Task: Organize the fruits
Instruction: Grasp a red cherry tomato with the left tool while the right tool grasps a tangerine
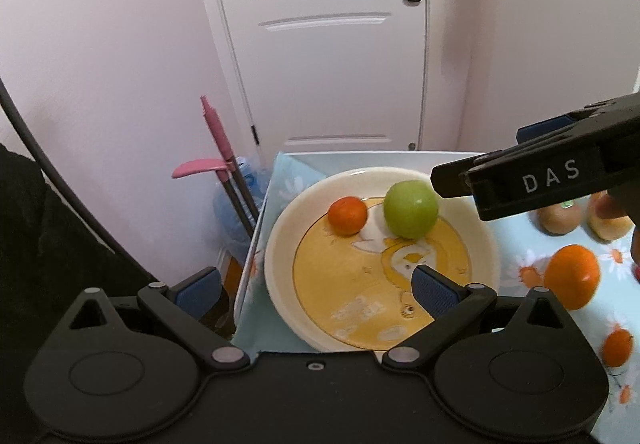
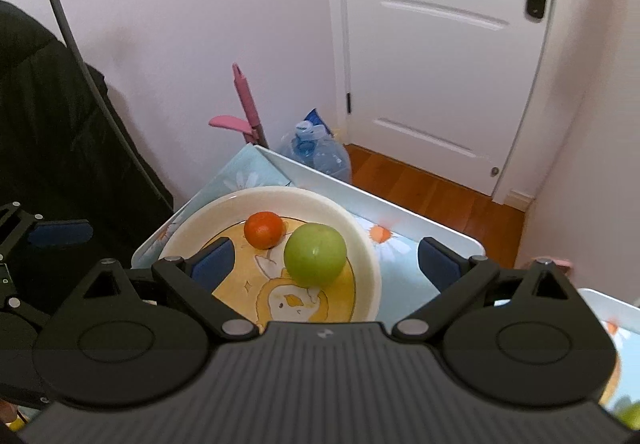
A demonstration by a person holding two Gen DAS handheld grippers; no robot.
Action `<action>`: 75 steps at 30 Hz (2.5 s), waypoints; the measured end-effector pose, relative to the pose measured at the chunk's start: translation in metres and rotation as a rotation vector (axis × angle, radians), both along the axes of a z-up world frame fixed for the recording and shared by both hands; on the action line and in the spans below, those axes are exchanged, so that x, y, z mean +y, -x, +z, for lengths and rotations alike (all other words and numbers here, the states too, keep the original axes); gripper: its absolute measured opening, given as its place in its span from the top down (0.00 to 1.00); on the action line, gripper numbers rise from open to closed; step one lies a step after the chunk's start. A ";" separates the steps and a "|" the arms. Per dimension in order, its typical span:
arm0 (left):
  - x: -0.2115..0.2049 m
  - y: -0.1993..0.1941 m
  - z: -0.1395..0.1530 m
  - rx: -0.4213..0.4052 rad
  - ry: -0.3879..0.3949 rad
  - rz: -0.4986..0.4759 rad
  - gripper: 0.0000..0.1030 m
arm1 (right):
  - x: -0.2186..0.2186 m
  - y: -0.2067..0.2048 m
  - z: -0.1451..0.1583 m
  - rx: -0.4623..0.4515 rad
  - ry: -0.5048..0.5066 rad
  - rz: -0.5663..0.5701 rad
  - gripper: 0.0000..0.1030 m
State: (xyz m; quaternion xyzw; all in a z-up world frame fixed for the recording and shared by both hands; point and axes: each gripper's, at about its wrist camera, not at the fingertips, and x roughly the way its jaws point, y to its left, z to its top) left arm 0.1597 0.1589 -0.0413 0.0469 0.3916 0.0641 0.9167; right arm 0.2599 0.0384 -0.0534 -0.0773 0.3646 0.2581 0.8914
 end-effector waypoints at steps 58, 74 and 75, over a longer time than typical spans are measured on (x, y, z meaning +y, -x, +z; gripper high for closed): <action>-0.157 0.058 -0.091 -0.031 0.004 -0.228 0.58 | -0.185 0.142 -0.096 0.063 0.040 0.040 0.11; -0.153 0.065 -0.089 -0.010 0.008 -0.229 0.66 | -0.168 0.137 -0.102 0.071 0.051 0.062 0.32; -0.153 0.065 -0.089 -0.010 0.008 -0.227 0.66 | -0.168 0.137 -0.102 0.070 0.051 0.060 0.32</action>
